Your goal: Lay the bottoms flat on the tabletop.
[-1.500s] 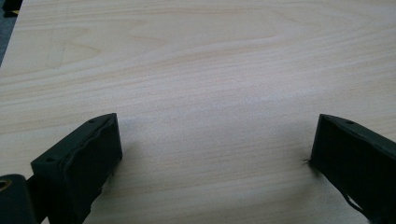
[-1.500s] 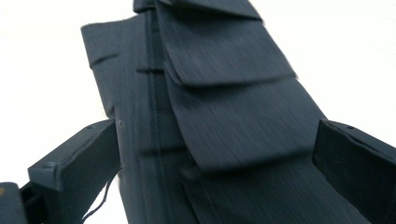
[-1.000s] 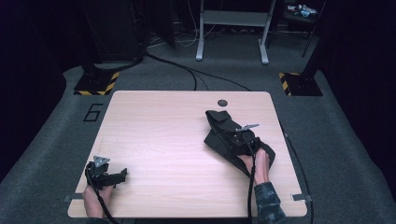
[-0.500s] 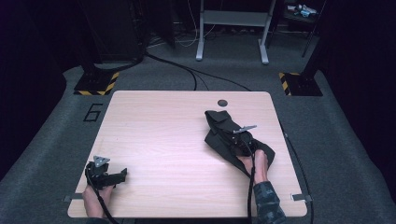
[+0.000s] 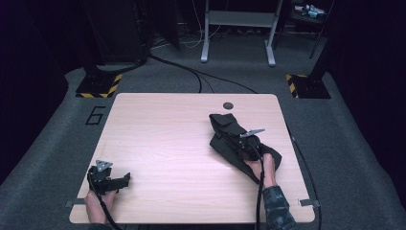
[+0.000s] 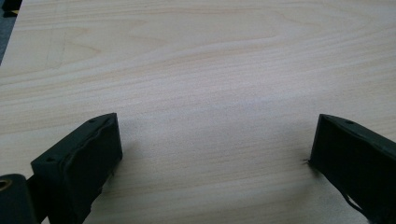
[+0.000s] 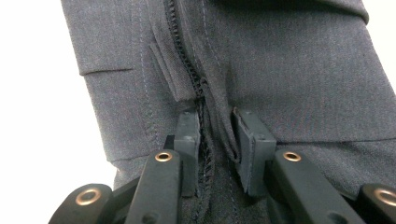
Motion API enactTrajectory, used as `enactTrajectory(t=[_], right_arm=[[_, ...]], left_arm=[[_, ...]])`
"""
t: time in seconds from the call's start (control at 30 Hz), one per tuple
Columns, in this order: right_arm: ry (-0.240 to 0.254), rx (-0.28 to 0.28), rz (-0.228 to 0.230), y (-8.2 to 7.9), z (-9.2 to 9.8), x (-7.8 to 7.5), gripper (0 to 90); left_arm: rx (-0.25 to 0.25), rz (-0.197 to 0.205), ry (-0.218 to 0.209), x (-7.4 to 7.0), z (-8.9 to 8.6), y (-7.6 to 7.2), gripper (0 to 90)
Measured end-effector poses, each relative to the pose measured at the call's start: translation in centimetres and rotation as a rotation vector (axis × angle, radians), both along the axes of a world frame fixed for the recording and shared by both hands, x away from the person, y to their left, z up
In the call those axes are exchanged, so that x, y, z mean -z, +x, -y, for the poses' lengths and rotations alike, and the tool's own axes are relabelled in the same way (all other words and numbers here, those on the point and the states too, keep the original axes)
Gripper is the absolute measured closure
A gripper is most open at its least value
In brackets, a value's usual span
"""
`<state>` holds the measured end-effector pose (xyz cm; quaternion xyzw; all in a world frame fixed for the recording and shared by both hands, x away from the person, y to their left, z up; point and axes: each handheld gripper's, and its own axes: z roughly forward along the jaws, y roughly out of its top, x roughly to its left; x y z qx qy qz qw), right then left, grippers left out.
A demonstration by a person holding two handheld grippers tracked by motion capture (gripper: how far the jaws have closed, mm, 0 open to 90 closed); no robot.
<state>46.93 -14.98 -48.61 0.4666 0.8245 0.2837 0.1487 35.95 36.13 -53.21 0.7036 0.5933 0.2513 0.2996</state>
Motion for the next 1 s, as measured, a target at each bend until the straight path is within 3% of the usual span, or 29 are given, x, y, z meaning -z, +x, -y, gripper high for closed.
enactTrajectory(t=[0.17, 0.4, 0.57, 0.7, 1.0], right_arm=[[-0.008, 0.006, 0.02, -0.3, -0.4, 0.1, 74.9], [-0.02, -0.036, 0.028, -0.5, -1.6, 0.0, 79.1], [-0.006, -0.109, 0.014, -0.8, -2.8, 0.0, 79.3], [-0.024, -0.163, 0.016, -0.8, -3.7, -0.1, 79.2], [-0.018, -0.228, 0.012, -1.1, -4.3, -0.2, 79.1]], left_arm=[[0.0, 0.001, 0.001, 0.0, 0.0, 0.0, 1.8], [0.001, 0.003, 0.002, 0.0, 0.0, 0.0, 1.8], [0.0, 0.002, 0.001, 0.0, 0.0, 0.0, 1.8], [0.001, 0.004, 0.002, 0.0, 0.0, 0.0, 1.8], [0.001, 0.004, 0.003, 0.0, 0.0, 0.0, 1.8]])
